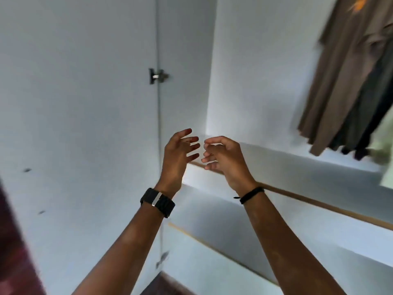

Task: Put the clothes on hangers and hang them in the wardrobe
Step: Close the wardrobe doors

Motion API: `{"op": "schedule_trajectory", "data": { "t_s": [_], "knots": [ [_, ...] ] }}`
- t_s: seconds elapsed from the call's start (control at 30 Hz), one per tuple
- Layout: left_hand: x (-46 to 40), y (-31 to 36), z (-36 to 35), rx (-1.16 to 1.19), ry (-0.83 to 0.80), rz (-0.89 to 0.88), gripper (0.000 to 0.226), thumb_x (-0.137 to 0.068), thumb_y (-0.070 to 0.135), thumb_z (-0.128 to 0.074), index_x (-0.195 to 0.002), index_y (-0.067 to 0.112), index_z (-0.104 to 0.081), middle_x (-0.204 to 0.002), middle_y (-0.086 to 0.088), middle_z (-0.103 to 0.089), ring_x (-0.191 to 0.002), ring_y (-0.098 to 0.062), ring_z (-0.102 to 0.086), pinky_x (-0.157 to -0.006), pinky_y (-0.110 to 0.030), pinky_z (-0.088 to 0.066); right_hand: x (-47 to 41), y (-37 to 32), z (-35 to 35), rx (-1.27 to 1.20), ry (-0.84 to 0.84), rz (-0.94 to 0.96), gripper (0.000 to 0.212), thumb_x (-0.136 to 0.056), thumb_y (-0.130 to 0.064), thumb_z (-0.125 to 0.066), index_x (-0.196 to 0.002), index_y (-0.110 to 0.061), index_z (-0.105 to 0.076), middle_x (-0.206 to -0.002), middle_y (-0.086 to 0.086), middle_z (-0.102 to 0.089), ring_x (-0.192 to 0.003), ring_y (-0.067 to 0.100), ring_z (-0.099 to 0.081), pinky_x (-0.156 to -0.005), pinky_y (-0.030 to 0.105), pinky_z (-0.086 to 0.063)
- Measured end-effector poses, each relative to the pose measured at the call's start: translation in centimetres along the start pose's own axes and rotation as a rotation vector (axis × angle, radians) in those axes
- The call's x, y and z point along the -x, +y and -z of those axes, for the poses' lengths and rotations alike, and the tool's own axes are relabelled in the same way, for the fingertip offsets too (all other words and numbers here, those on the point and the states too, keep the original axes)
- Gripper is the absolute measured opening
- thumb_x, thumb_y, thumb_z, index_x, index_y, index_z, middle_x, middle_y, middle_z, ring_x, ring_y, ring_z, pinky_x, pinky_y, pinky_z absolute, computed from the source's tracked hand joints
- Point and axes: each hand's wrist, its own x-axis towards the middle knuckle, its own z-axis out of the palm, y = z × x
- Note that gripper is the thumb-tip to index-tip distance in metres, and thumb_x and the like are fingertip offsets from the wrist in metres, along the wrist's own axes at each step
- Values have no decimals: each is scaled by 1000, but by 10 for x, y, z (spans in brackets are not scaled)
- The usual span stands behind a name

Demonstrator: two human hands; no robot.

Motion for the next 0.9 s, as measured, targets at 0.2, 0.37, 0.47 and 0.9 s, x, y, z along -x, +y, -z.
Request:
{"op": "schedule_trajectory", "data": {
  "t_s": [0.2,0.37,0.47,0.9],
  "knots": [
    [48,8,144,-159,317,-40,33,-97,2,-40,-120,18,-56,-112,-7,-65,-105,-20,-63,-90,-36,-52,24,50,-147,-146,-191,-59,6,-91,-4,-58,-92,-8,-62,-66,8,-60,-56,19,-62,-50,26,-50],
    [69,19,268,-337,824,-192,36,-93,-2,-44,-115,24,-57,-119,2,-61,-112,-14,-57,-100,-39,-46,36,84,-273,-155,-298,-94,6,-89,-9,-61,-93,-10,-66,-72,6,-64,-70,21,-67,-57,30,-54],
    [65,22,338,-421,977,-186,35,-94,6,-45,-123,22,-54,-126,-1,-55,-115,-14,-52,-99,-29,-42,37,99,-345,-30,-299,-20,17,-87,-13,-64,-103,-17,-63,-91,0,-66,-89,18,-64,-74,25,-54],
    [-6,5,439,-341,604,192,59,-102,47,-17,-122,13,-60,-114,3,-63,-105,-13,-58,-85,-22,-39,32,184,-482,428,-250,123,80,-87,-29,-69,-149,-15,-20,-154,9,-20,-141,26,-25,-107,33,-35]
  ]
}}
